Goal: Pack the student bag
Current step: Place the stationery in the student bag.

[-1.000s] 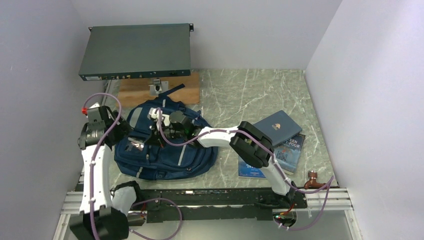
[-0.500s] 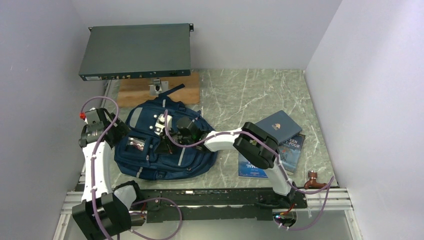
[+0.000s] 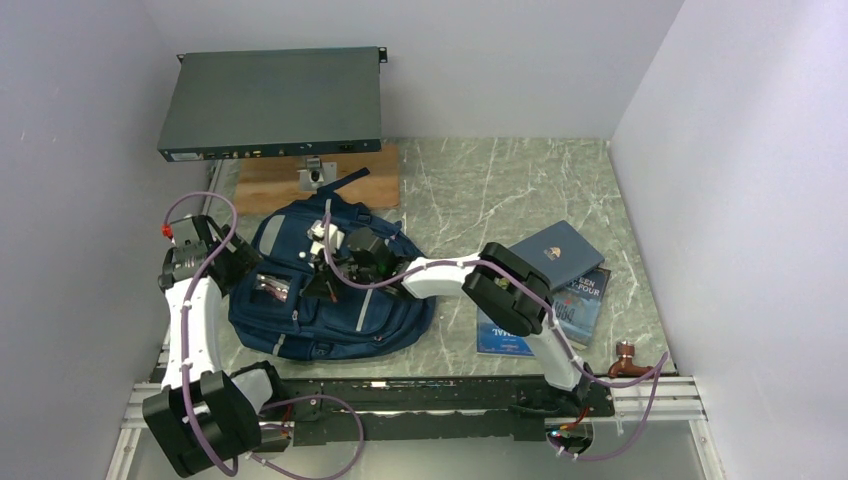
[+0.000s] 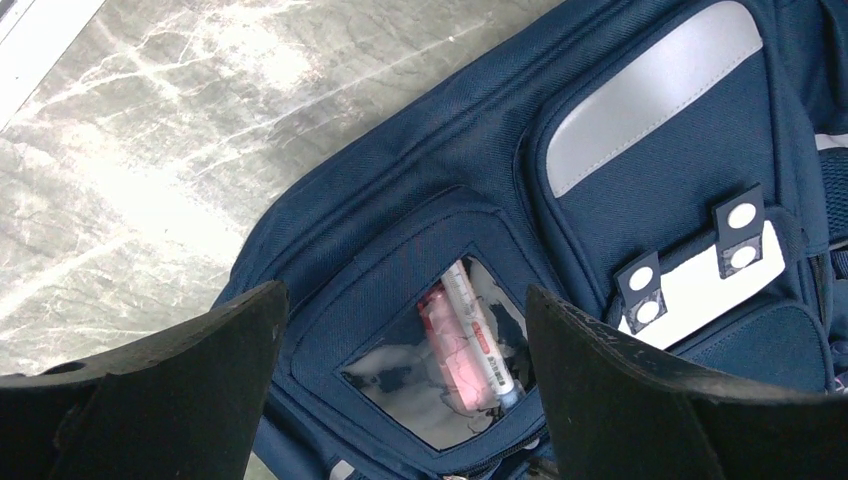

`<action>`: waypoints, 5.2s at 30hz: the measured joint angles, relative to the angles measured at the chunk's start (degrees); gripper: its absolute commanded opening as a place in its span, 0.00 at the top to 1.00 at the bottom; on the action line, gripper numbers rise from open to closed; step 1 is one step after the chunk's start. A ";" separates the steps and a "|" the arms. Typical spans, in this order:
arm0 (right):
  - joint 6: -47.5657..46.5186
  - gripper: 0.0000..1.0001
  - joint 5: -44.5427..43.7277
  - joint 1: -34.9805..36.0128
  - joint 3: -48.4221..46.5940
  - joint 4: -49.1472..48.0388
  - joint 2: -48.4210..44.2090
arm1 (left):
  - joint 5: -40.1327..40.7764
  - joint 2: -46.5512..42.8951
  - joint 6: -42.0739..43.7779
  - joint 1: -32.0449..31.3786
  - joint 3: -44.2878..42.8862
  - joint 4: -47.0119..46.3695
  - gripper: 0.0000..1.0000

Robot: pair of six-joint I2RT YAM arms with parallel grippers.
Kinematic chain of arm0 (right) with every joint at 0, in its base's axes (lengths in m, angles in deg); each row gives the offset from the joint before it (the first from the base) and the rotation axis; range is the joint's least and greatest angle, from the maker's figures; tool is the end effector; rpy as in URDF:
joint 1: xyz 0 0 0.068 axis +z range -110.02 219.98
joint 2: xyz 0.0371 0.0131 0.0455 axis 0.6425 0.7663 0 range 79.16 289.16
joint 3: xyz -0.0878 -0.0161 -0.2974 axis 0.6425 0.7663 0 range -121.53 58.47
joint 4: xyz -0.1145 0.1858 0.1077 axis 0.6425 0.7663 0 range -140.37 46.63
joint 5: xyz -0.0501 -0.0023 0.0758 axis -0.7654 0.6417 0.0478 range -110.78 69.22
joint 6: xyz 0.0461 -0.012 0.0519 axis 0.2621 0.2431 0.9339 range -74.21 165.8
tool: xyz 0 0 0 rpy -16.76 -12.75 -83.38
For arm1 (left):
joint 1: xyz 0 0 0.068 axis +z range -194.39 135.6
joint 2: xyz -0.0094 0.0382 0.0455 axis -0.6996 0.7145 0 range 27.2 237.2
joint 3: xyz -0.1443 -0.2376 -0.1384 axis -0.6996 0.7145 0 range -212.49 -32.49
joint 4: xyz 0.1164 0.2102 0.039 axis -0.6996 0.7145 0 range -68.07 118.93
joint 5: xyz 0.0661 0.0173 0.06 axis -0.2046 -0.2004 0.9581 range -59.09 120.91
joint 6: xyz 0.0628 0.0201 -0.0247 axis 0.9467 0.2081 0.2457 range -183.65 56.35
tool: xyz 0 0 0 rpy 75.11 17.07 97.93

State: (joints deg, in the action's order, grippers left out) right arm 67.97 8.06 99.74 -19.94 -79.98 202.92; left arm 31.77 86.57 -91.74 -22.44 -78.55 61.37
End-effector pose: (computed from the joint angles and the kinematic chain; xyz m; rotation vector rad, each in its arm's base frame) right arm 0.2325 0.4540 0.2132 -1.0321 1.8017 1.4075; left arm 0.1655 0.0676 0.2758 -1.0596 2.2548 -0.0263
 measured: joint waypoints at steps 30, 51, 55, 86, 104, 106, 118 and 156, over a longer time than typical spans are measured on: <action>0.31 0.65 6.21 0.74 -4.37 11.72 -1.01 | -10.78 -8.26 -0.17 -3.54 2.99 -1.53 0.00; 10.25 0.74 4.98 -4.87 -6.23 6.38 5.27 | -8.00 -21.94 -15.06 -5.07 15.63 2.29 0.00; 9.73 0.80 6.54 -4.63 -9.27 6.38 6.82 | -9.05 -19.50 -14.45 -5.07 15.76 0.46 0.00; -5.55 0.98 19.19 -2.67 -29.14 27.15 15.58 | -12.02 -18.64 -9.44 -5.03 16.35 -0.52 0.00; -5.49 0.57 -12.70 2.49 -0.48 19.85 -12.02 | -4.52 -15.91 -8.28 -4.46 -0.28 9.84 0.00; -4.26 0.57 -15.65 5.20 1.01 16.57 -12.46 | -4.07 -14.73 -7.56 -4.46 -1.97 10.91 0.00; 1.27 0.61 -17.97 8.17 4.17 8.17 -7.67 | -4.09 -14.08 -5.22 -4.33 -3.89 12.52 0.00; 5.01 0.98 6.38 0.22 -12.94 4.85 10.29 | -19.63 9.03 -2.08 15.26 6.01 -8.96 0.00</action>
State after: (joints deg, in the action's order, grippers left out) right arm 72.97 14.45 99.96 -32.88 -75.12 213.22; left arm 12.14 95.60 -93.82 -7.18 -72.54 52.41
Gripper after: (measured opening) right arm 0.035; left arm 0.996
